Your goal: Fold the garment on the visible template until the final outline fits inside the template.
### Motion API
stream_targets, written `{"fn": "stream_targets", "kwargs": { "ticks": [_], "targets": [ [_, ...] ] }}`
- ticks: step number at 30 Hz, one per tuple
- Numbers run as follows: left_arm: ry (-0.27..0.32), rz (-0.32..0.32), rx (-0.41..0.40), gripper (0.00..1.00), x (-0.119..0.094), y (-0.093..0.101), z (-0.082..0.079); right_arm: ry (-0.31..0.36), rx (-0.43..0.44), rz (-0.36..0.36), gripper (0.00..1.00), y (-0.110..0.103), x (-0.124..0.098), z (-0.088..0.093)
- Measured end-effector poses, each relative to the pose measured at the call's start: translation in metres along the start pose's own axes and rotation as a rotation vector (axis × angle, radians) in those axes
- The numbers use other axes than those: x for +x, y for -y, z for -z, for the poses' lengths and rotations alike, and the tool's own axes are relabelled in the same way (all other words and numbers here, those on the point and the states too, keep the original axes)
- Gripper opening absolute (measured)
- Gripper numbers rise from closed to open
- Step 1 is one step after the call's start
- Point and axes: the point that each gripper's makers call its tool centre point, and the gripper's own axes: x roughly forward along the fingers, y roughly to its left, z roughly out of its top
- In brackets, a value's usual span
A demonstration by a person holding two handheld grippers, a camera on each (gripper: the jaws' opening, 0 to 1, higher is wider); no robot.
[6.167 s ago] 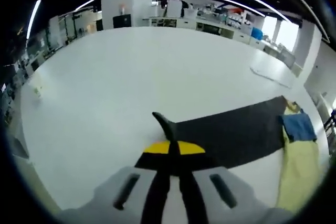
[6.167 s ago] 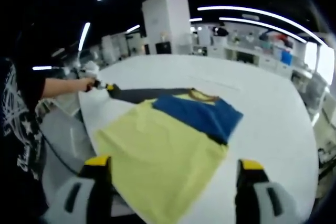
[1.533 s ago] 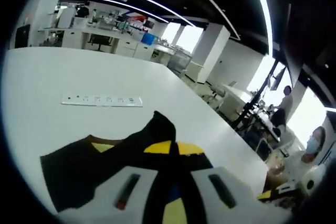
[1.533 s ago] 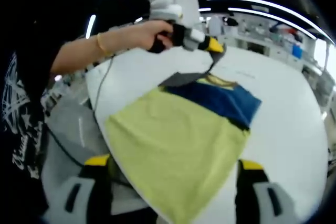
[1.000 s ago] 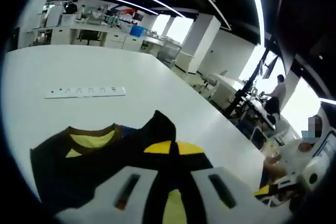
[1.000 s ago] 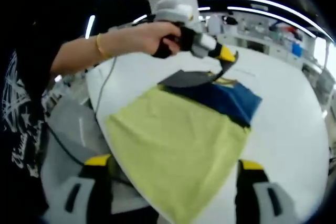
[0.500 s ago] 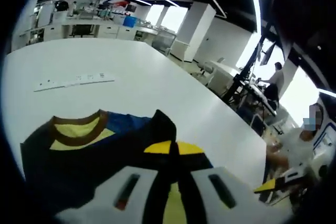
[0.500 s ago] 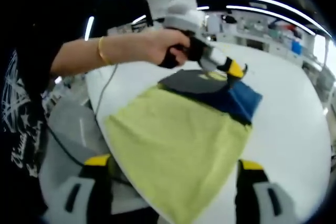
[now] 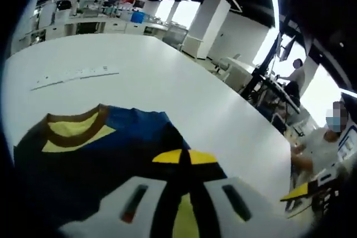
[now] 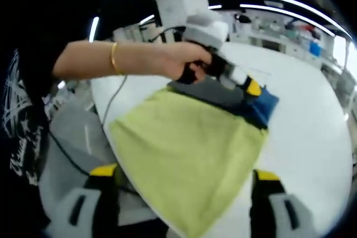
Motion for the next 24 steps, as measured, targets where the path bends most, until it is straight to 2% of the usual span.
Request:
{"fn": "stream_targets", "kwargs": {
  "ticks": [2, 3, 8, 10, 15, 19, 22, 24],
  "targets": [
    [0.011, 0.008, 0.005, 0.19, 0.0, 0.002, 0.001, 0.0, -0.005, -0.001, 0.99, 0.0, 0.0, 0.0],
    [0.02, 0.018, 0.033, 0.26, 0.0, 0.003, 0.0, 0.0, -0.006, 0.0, 0.99, 0.001, 0.0, 0.0],
    [0.028, 0.043, 0.109, 0.52, -0.007, 0.009, 0.001, 0.003, -0.011, 0.002, 0.99, 0.003, 0.0, -0.001],
    [0.038, 0.04, 0.137, 0.62, -0.01, 0.005, -0.001, 0.002, -0.016, -0.003, 0.99, 0.003, 0.0, 0.0],
    [0.069, 0.05, 0.126, 0.84, -0.022, -0.005, -0.004, 0.0, -0.024, -0.006, 0.99, 0.006, 0.0, 0.001],
    [0.06, 0.061, 0.113, 0.95, -0.04, -0.012, -0.001, -0.003, -0.039, -0.017, 0.99, 0.006, -0.001, 0.002],
    [0.062, 0.041, 0.165, 0.99, -0.055, -0.025, 0.001, -0.001, -0.049, -0.02, 0.99, 0.007, -0.001, 0.002],
    [0.076, 0.042, 0.166, 0.99, -0.069, -0.027, 0.002, 0.005, -0.057, -0.027, 0.99, 0.007, -0.001, 0.002]
  ]
}}
